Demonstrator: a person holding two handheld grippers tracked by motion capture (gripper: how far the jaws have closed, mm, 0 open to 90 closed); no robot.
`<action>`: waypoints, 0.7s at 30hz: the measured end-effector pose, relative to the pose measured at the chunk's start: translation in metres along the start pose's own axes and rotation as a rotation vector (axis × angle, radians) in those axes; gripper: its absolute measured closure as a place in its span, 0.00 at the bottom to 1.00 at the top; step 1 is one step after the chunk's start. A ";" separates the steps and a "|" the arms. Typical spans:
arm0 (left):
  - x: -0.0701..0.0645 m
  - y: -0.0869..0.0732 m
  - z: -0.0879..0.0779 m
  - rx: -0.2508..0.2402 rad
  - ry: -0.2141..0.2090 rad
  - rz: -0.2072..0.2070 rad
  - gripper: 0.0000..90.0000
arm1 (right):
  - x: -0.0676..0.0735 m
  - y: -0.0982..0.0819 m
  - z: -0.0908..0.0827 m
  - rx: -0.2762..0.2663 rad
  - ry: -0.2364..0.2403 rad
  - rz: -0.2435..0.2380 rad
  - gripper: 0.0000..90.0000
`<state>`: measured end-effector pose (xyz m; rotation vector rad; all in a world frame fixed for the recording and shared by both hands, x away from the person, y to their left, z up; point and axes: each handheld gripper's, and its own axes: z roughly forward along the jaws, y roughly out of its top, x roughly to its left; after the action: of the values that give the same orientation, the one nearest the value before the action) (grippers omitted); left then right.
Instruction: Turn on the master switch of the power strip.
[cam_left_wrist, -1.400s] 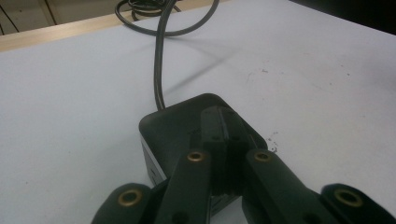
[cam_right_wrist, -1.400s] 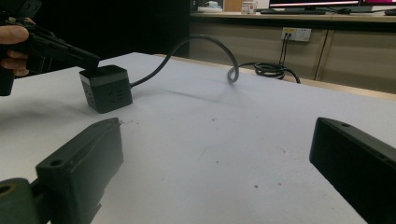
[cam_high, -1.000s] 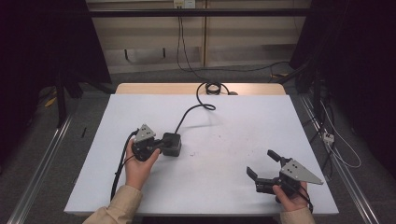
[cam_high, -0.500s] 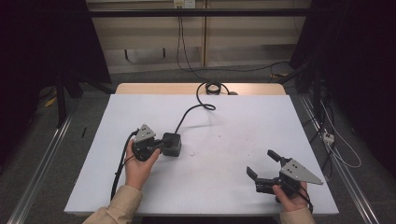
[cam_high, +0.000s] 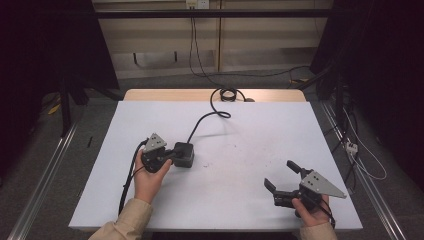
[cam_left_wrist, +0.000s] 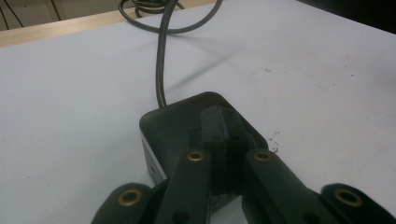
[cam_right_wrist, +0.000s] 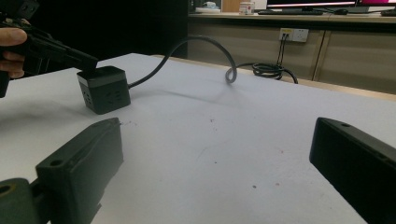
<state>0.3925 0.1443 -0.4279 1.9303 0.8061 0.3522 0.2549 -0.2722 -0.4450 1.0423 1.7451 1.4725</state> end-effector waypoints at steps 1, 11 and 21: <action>0.000 0.000 0.000 0.002 -0.001 -0.003 1.00 | 0.000 0.000 0.000 0.001 0.000 0.001 0.03; -0.001 0.000 0.000 0.004 0.000 -0.008 1.00 | 0.000 0.000 0.000 -0.001 0.000 0.000 0.03; -0.002 0.000 0.000 0.008 0.008 -0.005 1.00 | 0.000 0.000 0.000 0.000 -0.001 0.000 0.03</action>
<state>0.3917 0.1430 -0.4277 1.9350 0.8184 0.3542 0.2548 -0.2721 -0.4450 1.0429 1.7441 1.4720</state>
